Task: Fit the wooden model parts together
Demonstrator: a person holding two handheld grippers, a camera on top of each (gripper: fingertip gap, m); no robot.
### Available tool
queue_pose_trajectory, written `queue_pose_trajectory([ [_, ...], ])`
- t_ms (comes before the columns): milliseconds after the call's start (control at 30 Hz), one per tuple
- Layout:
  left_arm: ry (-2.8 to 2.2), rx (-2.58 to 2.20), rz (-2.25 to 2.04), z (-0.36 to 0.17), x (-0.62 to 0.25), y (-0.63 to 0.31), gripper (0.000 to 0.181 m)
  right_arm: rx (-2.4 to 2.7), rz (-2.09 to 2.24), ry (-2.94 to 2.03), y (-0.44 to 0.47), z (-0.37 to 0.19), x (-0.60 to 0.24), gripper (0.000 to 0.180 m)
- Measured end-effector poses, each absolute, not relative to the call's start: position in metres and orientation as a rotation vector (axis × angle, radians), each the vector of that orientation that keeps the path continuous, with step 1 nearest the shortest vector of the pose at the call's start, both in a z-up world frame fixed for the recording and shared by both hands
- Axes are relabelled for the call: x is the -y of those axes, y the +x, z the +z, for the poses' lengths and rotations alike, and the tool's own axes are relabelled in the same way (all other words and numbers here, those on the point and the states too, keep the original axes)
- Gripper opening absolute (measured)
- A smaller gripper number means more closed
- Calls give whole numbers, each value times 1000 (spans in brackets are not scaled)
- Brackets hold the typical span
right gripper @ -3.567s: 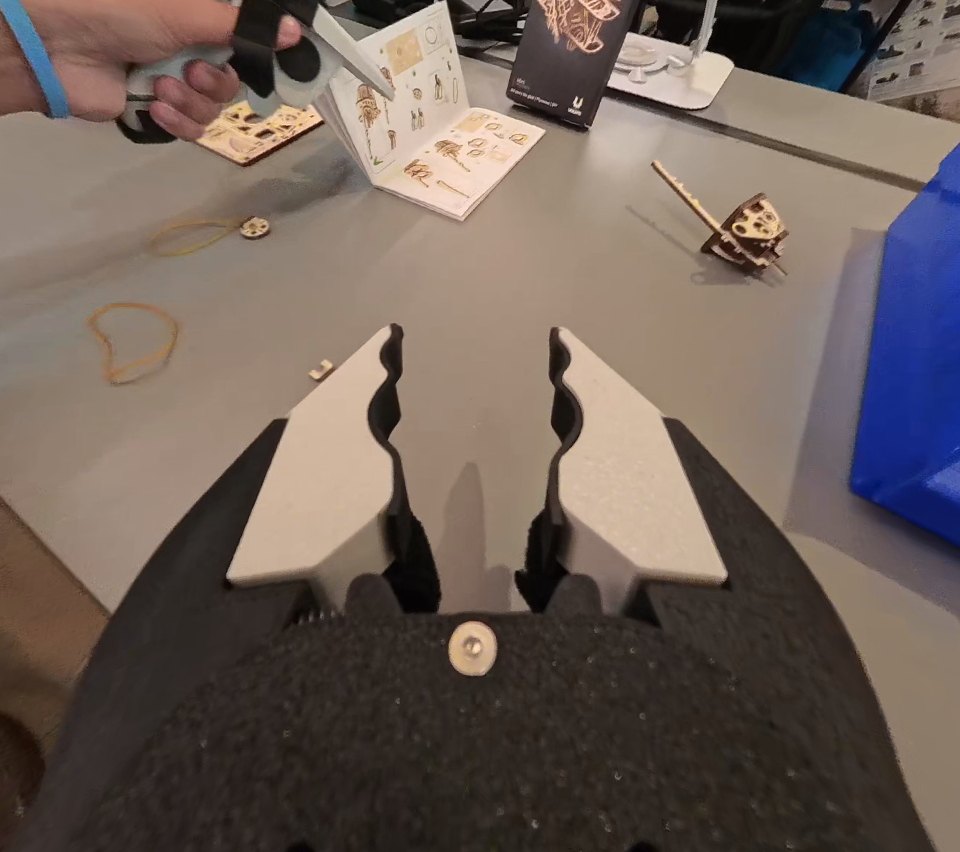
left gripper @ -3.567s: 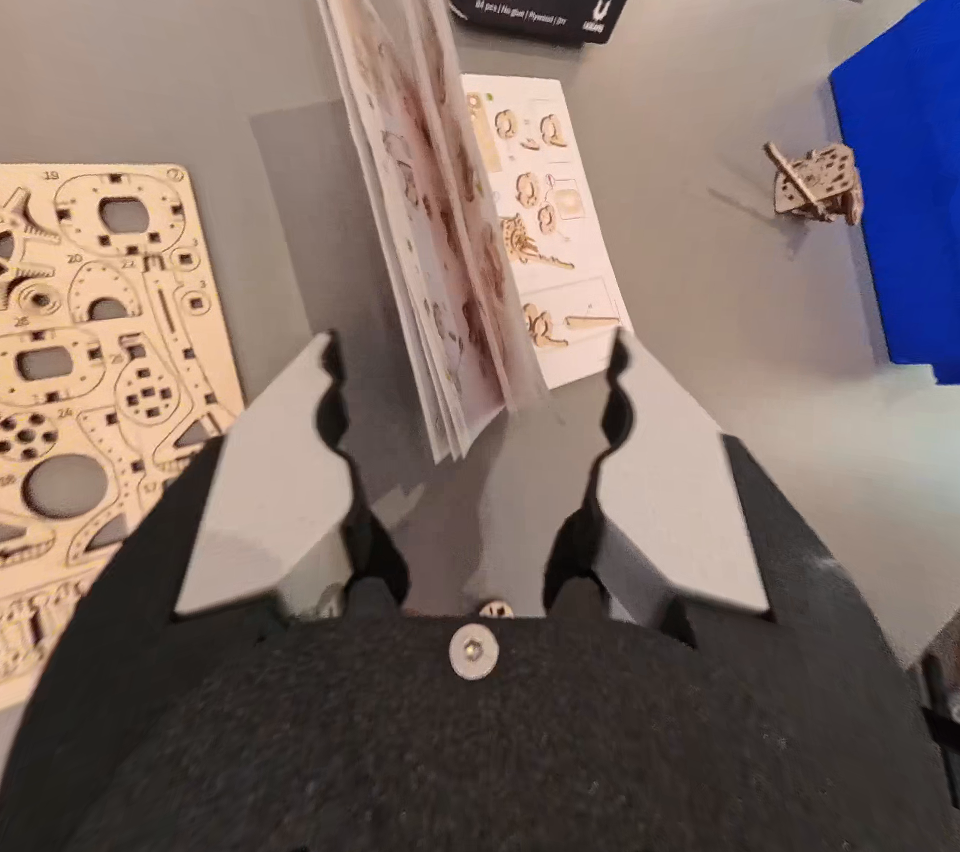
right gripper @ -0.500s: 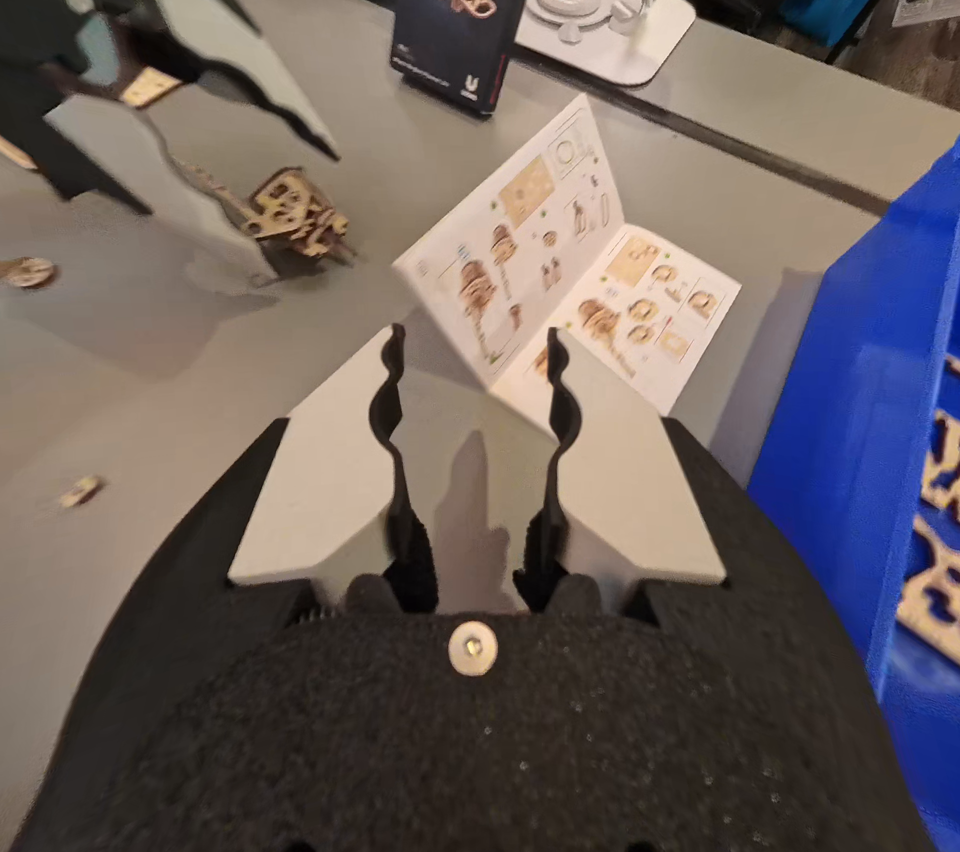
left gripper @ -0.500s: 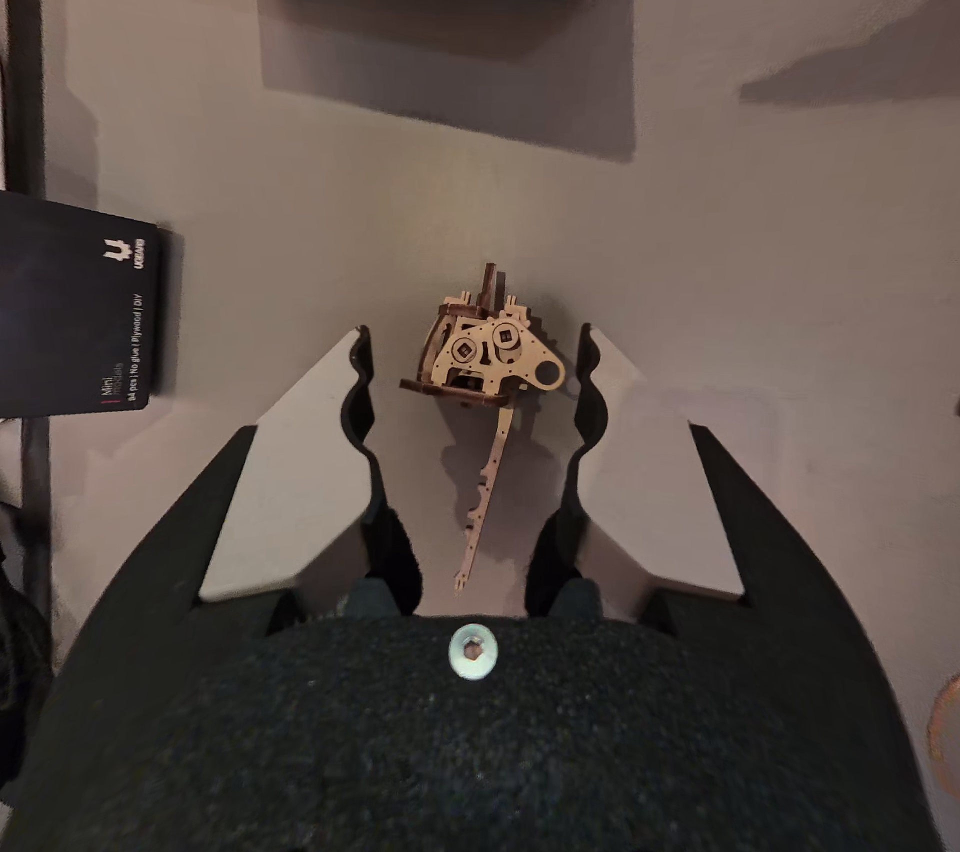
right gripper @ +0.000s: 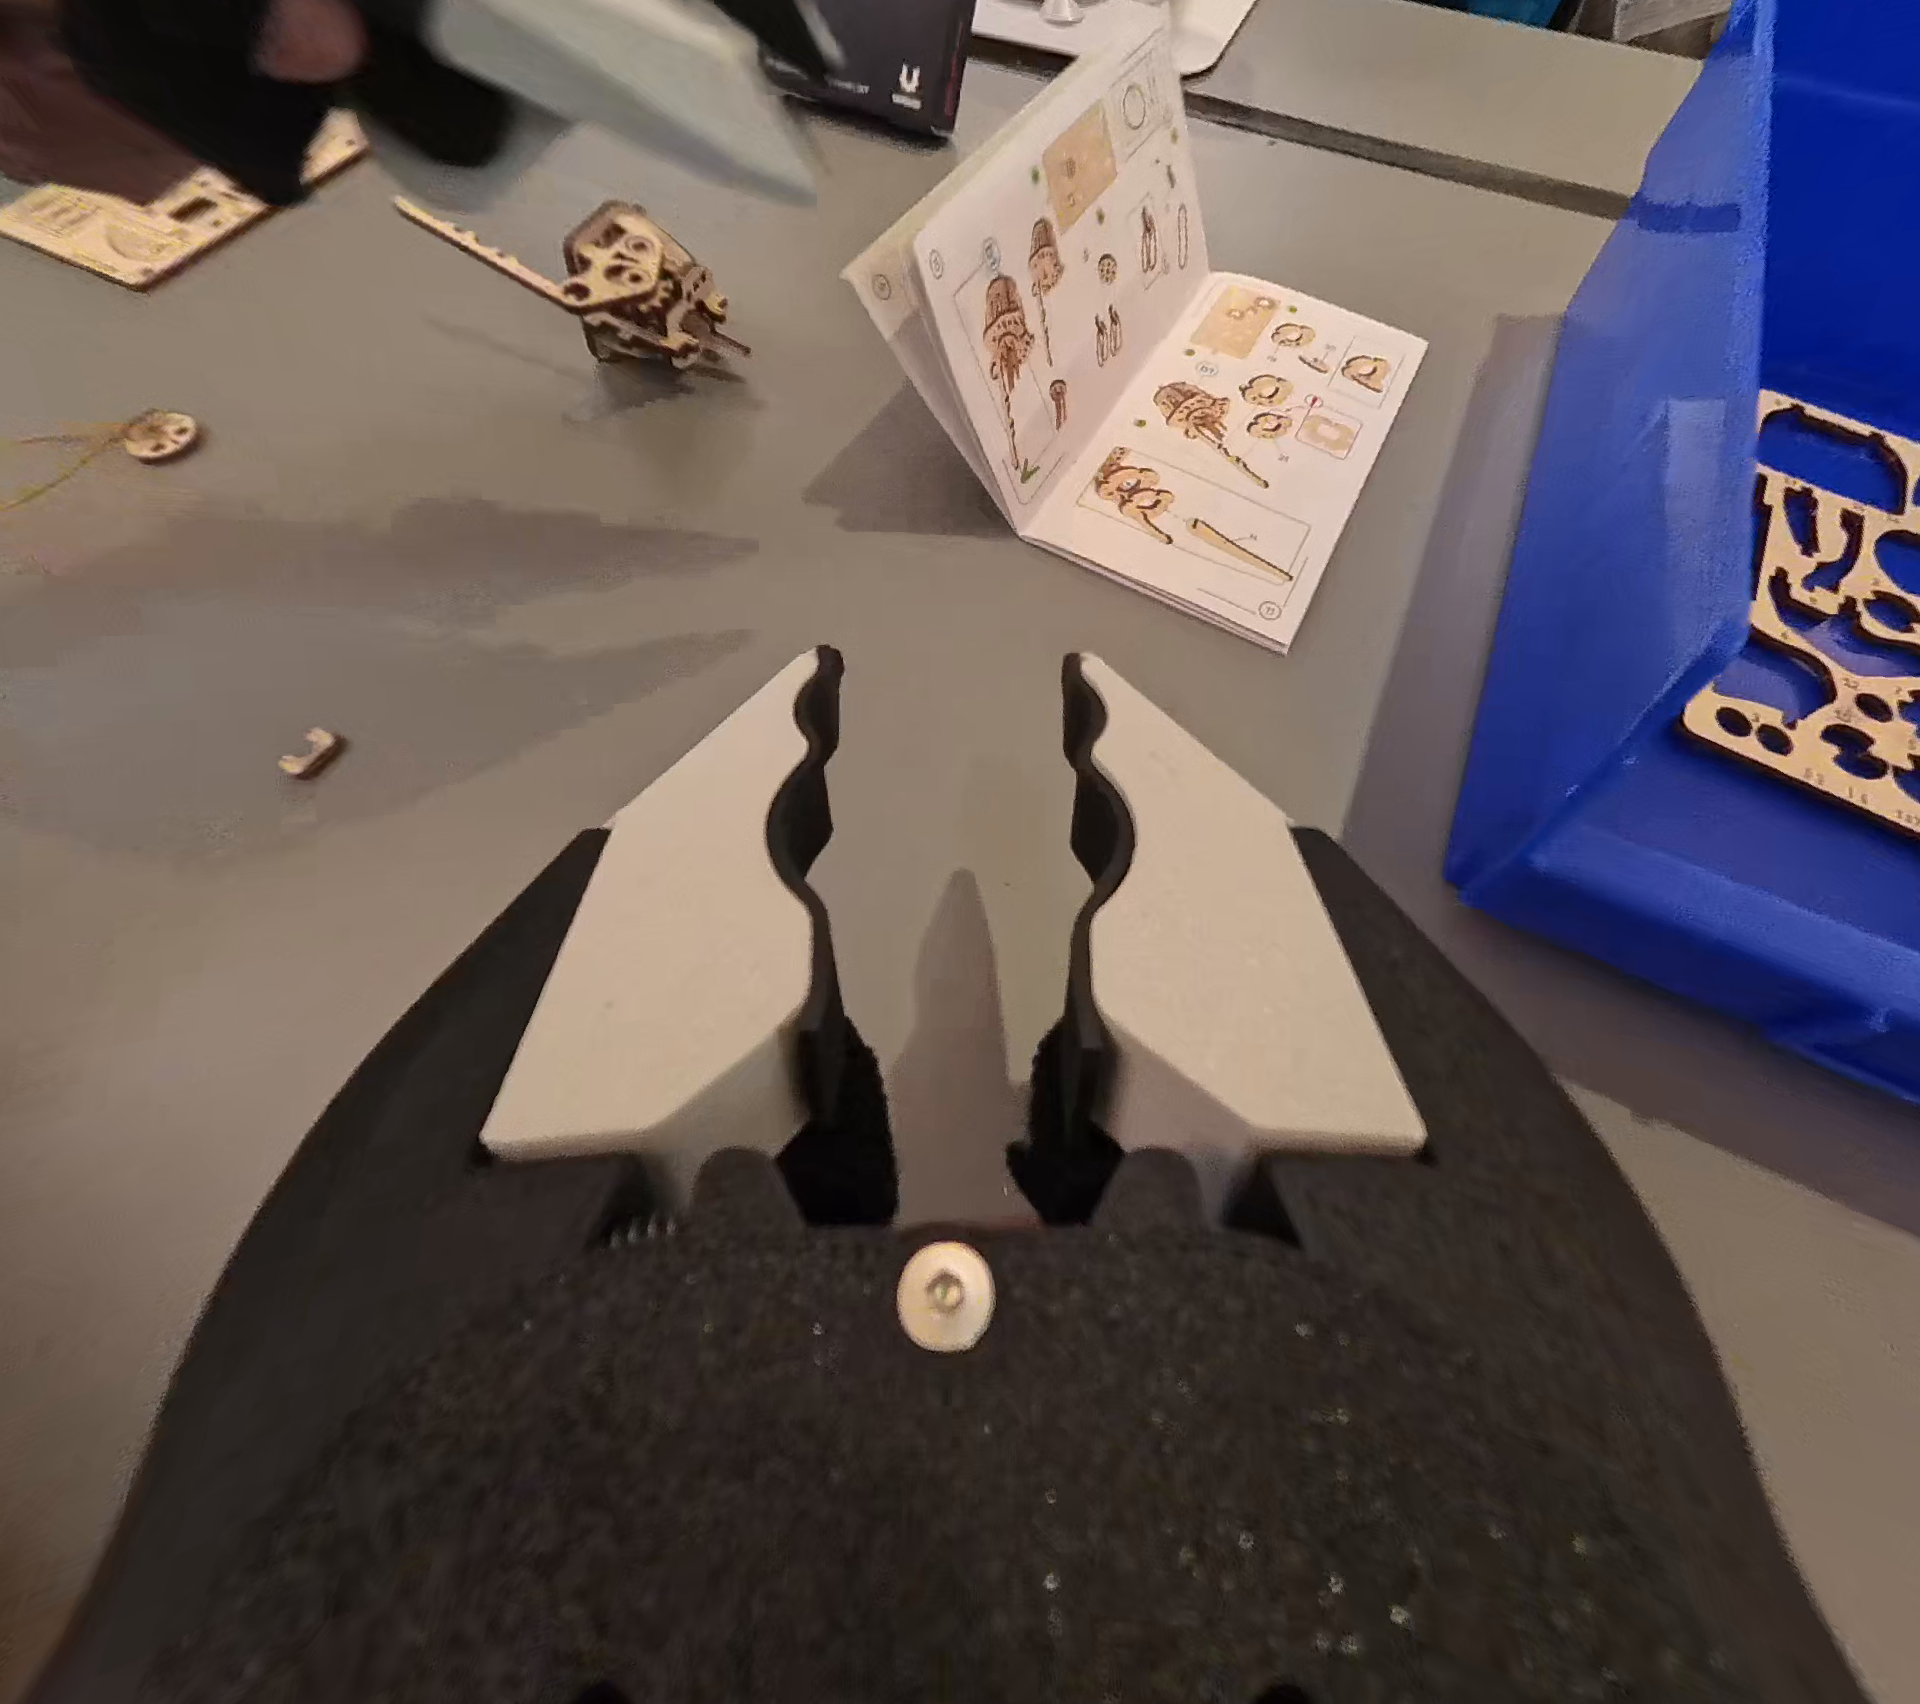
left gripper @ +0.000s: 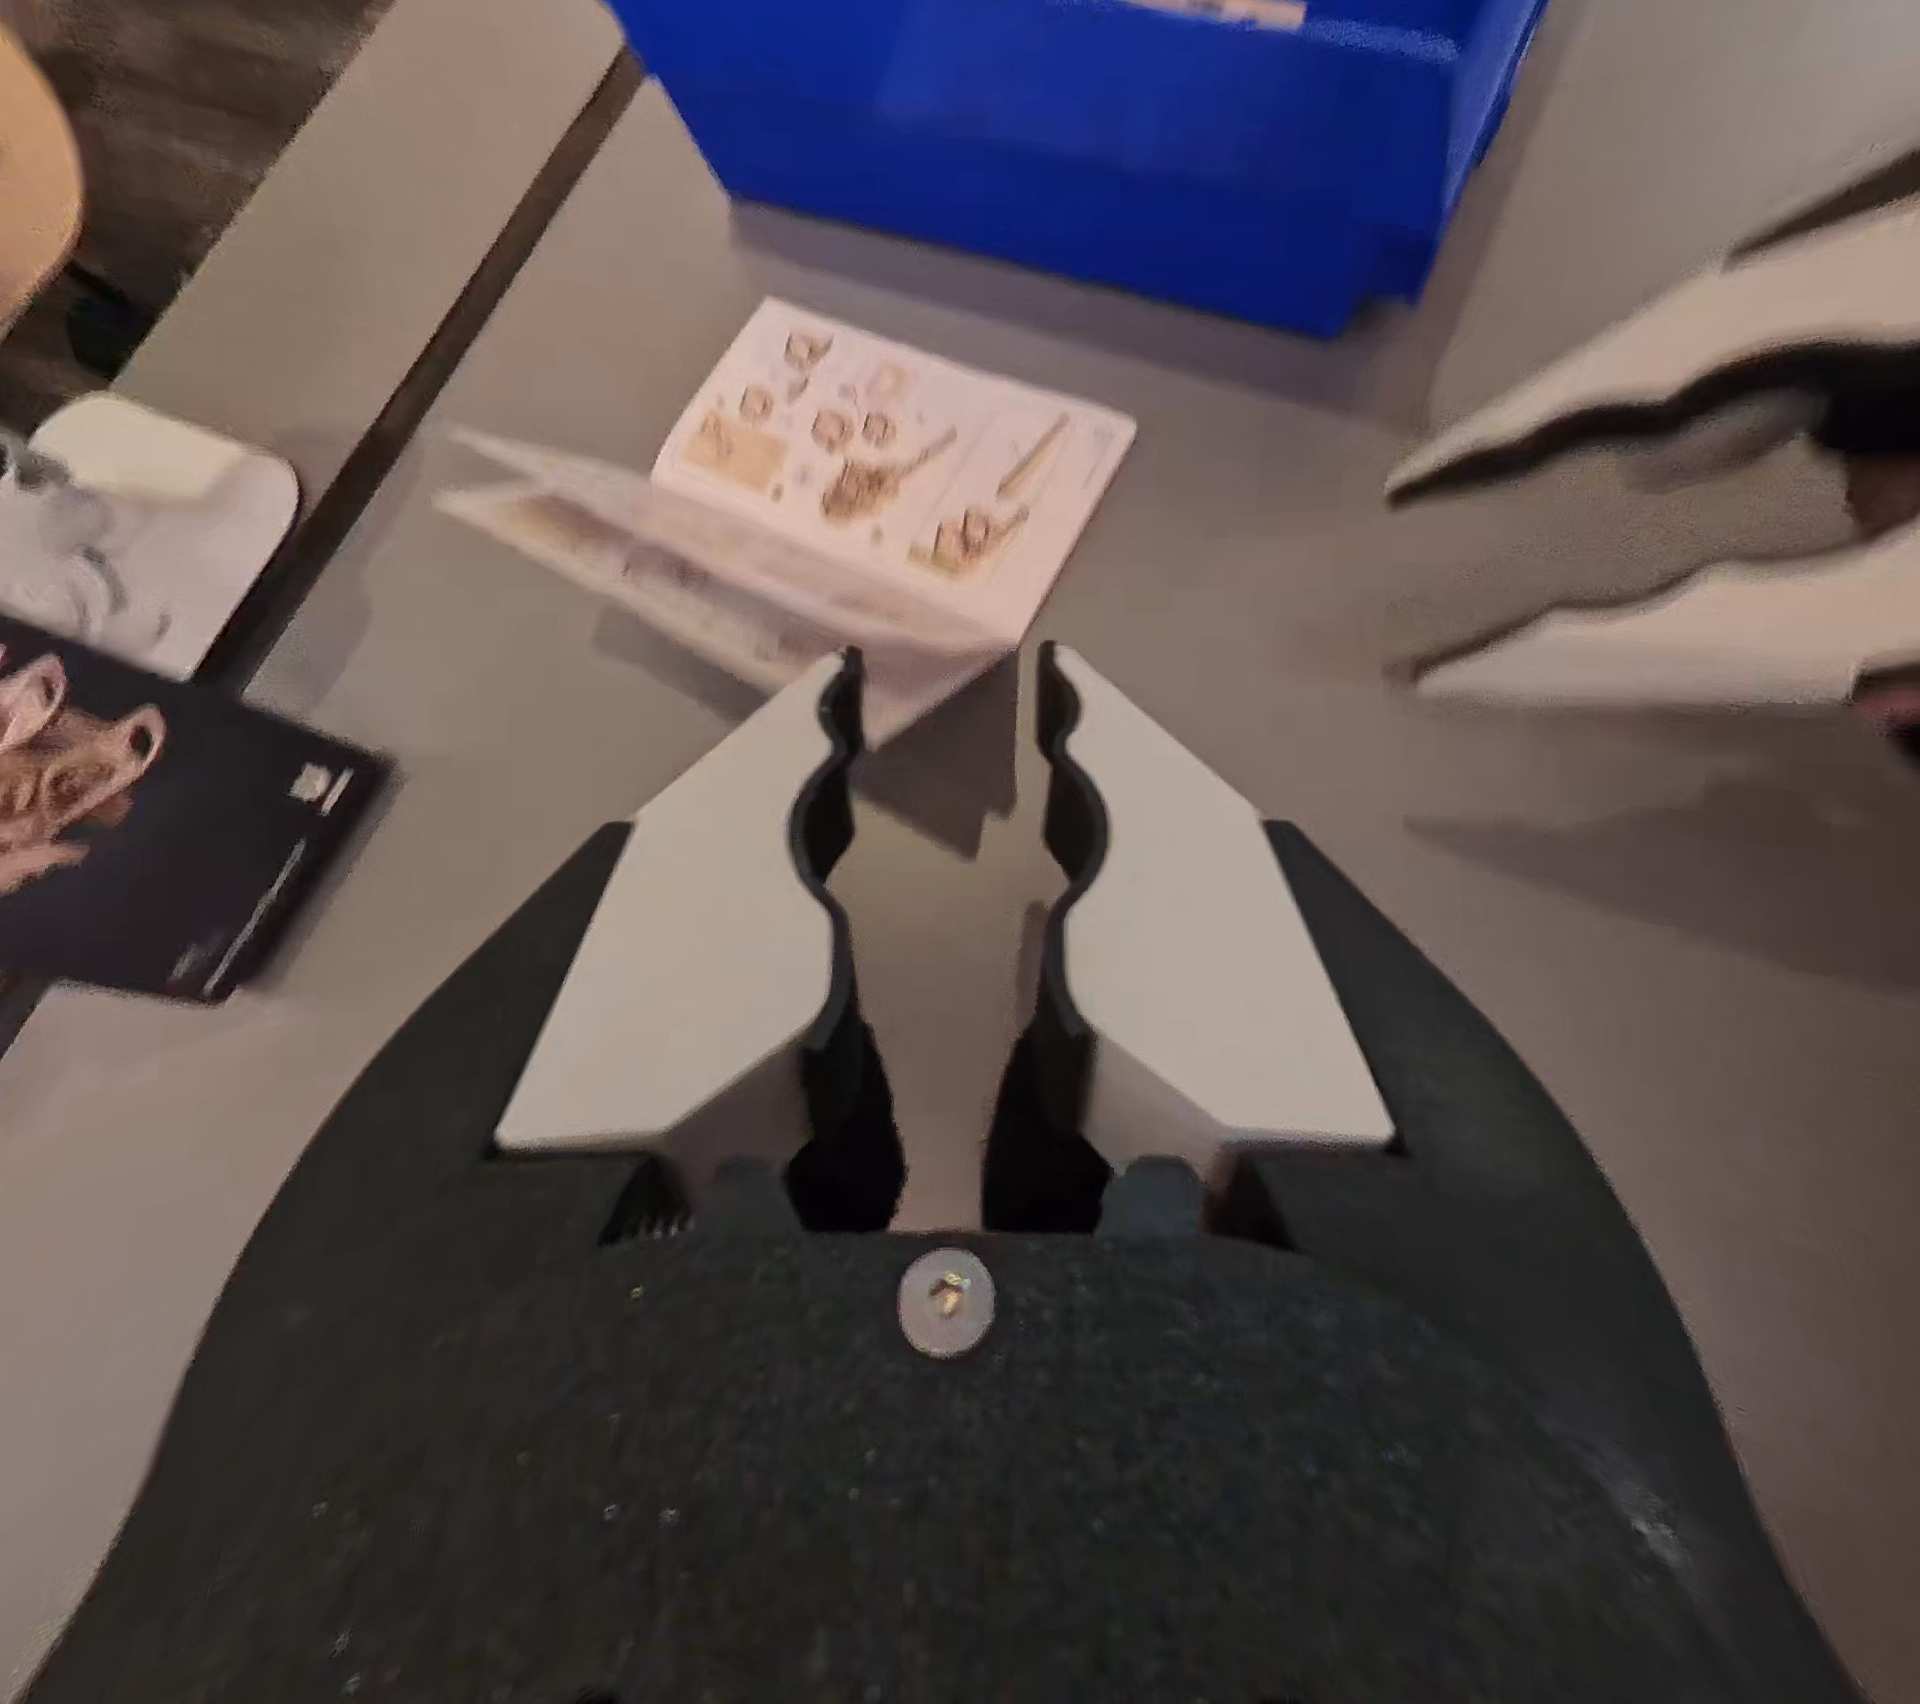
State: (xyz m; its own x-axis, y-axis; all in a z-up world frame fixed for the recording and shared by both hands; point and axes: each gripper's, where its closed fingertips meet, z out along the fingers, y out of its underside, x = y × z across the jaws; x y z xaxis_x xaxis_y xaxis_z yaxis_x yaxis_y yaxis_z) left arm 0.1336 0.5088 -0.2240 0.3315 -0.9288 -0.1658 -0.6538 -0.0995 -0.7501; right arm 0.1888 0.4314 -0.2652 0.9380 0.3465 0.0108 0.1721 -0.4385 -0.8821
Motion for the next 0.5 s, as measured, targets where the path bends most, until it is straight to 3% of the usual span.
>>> queue_pose_trajectory([
  [33, -1824, -1385, -480, -224, -509, 150, 21, 372, 209, -2033, 188, -266, -432, 43],
  [133, -1890, -1274, -486, -240, -524, 178, 5, 396, 202, -2028, 185, -265, -433, 43],
  [267, -2108, -1118, -316, -295, -548, 157, 2, 405, 233, -2040, 180, -270, -430, 43],
  [500, -2271, -966, -248, -329, -548, 138, 0, 392, 270, -2048, 180, -272, -429, 45],
])
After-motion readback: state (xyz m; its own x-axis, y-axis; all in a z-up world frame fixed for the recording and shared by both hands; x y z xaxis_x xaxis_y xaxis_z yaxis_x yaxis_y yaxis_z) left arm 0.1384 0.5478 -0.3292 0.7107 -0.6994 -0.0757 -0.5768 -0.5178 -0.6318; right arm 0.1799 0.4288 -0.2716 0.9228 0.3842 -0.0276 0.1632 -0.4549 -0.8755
